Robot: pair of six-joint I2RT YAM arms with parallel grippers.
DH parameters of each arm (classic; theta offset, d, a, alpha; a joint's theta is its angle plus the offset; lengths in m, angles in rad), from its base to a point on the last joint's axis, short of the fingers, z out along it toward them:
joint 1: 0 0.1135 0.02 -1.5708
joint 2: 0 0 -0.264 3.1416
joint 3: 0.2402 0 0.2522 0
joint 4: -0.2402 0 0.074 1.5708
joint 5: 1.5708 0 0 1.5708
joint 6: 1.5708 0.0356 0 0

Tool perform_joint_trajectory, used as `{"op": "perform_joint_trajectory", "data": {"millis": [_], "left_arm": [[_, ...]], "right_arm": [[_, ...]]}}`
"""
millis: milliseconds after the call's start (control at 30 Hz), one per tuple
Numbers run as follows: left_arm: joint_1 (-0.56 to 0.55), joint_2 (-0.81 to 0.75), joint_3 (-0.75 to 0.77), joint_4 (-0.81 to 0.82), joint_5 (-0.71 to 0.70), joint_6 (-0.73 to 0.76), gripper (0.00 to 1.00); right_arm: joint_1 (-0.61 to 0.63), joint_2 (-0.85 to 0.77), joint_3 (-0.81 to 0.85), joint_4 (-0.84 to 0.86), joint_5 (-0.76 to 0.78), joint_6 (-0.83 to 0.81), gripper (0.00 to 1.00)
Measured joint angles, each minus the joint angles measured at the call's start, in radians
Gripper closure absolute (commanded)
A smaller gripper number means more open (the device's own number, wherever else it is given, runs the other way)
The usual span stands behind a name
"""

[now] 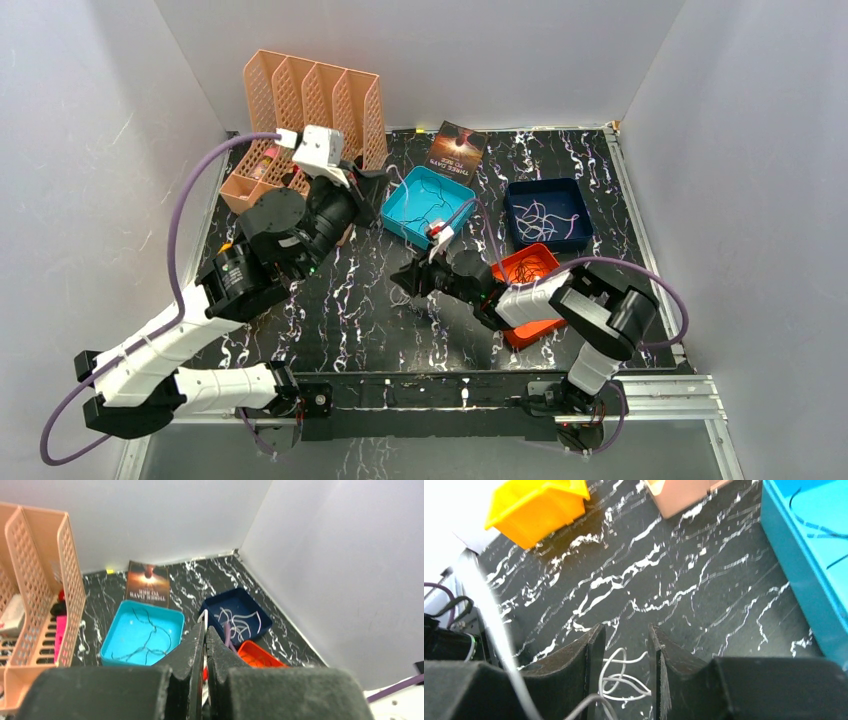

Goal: Untangle the cables

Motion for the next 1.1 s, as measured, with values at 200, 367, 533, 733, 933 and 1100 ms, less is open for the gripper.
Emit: {"op": "perform_joint_trajectory", "data": {"millis": [200, 367, 533, 733, 933, 1100], "left_arm": [[0.0, 0.071, 0.166, 0.018, -0.008, 0.147, 1.0], [0.0, 0.138, 0.287, 0.028, -0.023, 0.265, 1.0], [0.0, 0.19, 0.393, 0.055, -0.03, 0.375, 1.0], [0.0, 0.225, 0.5, 0.11, -0.039, 0.496, 1.0], [0.0, 0.266, 0.593, 0.161, -0.041, 0.603, 1.0], [0.0, 0.317, 0.66, 0.211, -0.042, 0.71, 1.0]], "right_arm": [[0.0, 0.058, -0.035, 0.014, -0.035, 0.02, 0.56], [0.0, 0.064, -0.069, 0.027, -0.062, 0.035, 0.54], [0.0, 0.065, -0.103, 0.039, -0.084, 0.045, 0.52], [0.004, 0.069, -0.13, 0.048, -0.103, 0.054, 0.55], [0.014, 0.082, -0.162, 0.078, -0.114, 0.074, 0.54], [0.021, 0.116, -0.185, 0.127, -0.118, 0.093, 0.52]]}}
